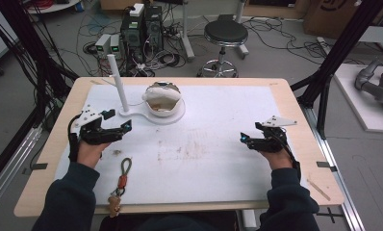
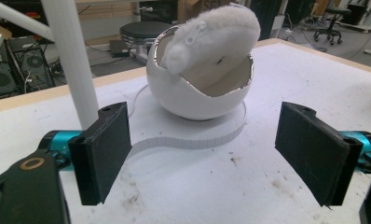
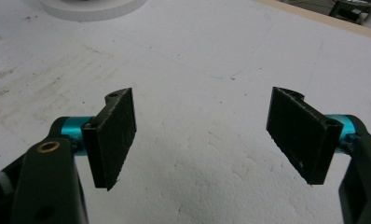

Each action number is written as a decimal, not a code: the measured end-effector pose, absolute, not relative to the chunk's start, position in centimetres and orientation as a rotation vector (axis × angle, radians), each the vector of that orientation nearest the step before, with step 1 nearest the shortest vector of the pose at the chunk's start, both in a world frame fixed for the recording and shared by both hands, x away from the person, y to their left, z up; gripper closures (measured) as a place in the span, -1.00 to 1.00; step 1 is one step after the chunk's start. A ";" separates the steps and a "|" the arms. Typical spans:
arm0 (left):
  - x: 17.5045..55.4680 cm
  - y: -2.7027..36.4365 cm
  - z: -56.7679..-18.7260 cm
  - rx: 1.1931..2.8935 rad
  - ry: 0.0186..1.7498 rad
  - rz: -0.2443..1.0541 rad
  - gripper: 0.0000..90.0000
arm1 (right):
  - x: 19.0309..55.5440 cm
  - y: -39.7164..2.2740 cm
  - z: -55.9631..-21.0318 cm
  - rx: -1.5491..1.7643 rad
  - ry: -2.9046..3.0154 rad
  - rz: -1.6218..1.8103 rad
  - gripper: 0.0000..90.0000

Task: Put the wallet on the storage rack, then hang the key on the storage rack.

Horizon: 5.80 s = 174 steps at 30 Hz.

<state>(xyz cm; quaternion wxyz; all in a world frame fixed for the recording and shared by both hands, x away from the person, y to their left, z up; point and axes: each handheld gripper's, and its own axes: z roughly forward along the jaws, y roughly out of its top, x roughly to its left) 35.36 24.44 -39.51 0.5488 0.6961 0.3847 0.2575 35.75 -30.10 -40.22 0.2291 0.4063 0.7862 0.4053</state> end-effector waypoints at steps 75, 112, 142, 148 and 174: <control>35.1 25.0 -42.8 1.990 1.177 0.481 0.87 | 35.1 -29.2 -40.6 1.102 2.201 1.117 -0.45; 31.0 25.1 -42.9 1.927 1.233 0.363 0.59 | 35.0 -29.2 -40.6 1.105 2.199 1.127 -0.43; 35.5 27.7 -31.6 1.535 1.076 0.732 0.60 | 34.9 -29.7 -40.3 1.112 2.158 1.165 -0.43; 36.8 27.5 -32.4 1.572 1.128 0.740 0.60 | 34.9 -29.6 -40.4 1.113 2.166 1.162 -0.43; 34.7 27.1 -38.3 1.525 1.016 0.526 -0.47 | 35.0 -29.7 -40.5 1.113 2.173 1.158 -0.43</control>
